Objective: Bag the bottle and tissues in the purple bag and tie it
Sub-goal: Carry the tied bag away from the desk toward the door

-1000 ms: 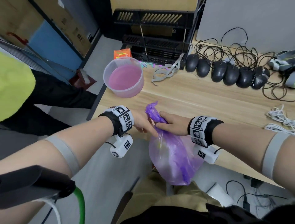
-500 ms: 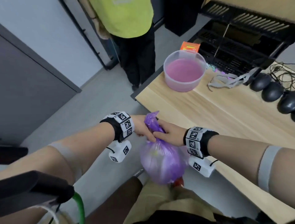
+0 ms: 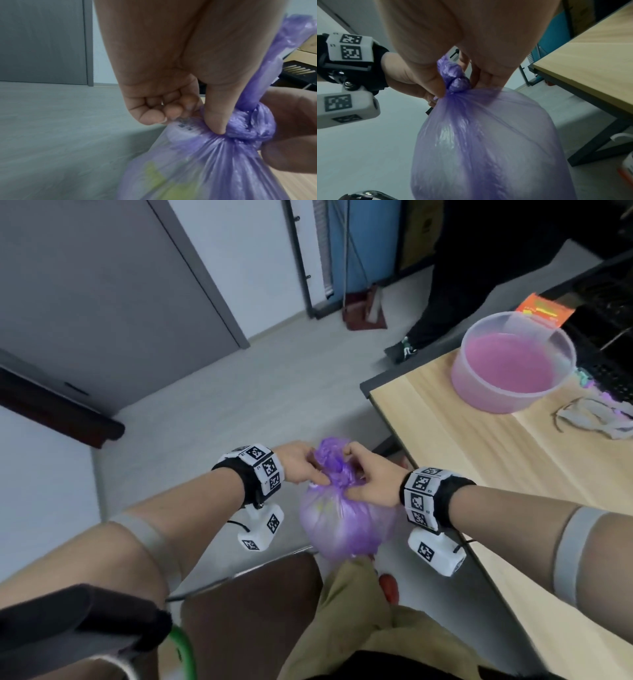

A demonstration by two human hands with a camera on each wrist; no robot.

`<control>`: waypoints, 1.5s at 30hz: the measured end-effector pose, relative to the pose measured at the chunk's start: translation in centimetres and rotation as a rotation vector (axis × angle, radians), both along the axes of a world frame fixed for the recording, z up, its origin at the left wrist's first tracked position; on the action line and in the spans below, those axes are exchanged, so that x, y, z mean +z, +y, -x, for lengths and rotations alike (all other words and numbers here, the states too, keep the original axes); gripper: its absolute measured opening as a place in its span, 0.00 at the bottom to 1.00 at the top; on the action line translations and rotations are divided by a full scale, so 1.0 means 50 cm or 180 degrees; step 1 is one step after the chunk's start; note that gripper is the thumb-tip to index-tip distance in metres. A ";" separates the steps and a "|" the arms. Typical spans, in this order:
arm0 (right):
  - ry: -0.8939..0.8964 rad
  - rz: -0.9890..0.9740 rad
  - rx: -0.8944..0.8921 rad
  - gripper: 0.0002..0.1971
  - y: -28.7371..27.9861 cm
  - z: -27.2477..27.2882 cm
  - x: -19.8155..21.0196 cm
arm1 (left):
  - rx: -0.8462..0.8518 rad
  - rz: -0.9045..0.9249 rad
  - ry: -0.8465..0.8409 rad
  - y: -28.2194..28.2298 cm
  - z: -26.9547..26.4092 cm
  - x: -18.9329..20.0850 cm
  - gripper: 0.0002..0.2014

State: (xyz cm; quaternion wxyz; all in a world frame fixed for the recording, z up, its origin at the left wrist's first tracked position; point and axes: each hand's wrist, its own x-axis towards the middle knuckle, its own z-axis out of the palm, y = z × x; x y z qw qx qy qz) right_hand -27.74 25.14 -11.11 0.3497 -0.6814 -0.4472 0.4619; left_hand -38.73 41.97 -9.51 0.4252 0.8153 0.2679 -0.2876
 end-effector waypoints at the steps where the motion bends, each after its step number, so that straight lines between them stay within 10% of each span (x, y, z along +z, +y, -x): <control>1: -0.0063 -0.0030 0.0009 0.23 0.009 -0.004 0.000 | 0.0026 -0.0039 -0.0012 0.008 0.003 0.002 0.03; 12: -0.0579 -0.0026 -0.0193 0.21 0.198 -0.055 -0.025 | 0.0906 -0.0002 -0.0702 0.174 -0.012 -0.043 0.13; 22: -0.0494 0.0285 -0.0395 0.17 0.543 -0.184 -0.091 | 0.0850 0.0207 -0.0506 0.501 -0.153 -0.078 0.02; 26: -0.0291 0.0483 -0.0556 0.16 0.698 -0.221 -0.103 | 0.1276 0.0573 -0.0668 0.651 -0.181 -0.081 0.21; 41: -0.0580 0.0412 -0.0793 0.14 1.184 -0.459 -0.100 | 0.1286 0.0933 -0.0435 1.106 -0.410 -0.060 0.09; 45: -0.0535 0.0462 -0.0779 0.15 1.302 -0.570 -0.127 | 0.1369 0.0781 -0.0290 1.217 -0.527 -0.084 0.21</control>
